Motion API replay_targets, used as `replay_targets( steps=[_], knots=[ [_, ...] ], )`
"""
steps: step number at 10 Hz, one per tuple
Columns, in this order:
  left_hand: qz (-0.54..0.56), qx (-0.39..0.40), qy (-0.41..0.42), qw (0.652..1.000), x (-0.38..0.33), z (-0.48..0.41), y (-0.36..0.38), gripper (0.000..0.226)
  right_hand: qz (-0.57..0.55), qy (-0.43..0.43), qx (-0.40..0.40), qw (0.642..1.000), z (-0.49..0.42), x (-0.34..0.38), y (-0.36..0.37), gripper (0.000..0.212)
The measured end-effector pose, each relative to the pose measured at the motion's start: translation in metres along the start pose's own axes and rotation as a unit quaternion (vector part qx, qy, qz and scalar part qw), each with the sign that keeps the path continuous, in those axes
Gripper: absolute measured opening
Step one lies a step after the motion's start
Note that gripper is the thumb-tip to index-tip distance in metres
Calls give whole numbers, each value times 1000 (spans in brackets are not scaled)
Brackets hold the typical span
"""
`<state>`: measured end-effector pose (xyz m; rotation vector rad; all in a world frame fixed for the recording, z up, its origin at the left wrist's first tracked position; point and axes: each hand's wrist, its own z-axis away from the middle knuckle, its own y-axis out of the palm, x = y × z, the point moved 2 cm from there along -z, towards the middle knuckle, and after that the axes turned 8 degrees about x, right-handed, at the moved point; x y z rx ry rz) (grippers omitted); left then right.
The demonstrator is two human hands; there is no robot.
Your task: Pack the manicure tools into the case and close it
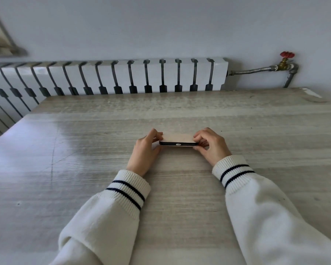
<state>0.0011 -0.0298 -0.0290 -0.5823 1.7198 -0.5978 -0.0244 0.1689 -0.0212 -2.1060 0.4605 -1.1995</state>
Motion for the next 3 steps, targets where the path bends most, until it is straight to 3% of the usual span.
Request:
replay_targets(
  steps=[2, 3],
  knots=[
    [-16, 39, -11, 999, 3, 3, 1, 14, 5, 7, 33, 999, 2, -5, 1, 15],
    [-20, 18, -11, 1000, -3, 3, 0, 6, -4, 8, 22, 1000, 4, -1, 0, 11]
  ],
)
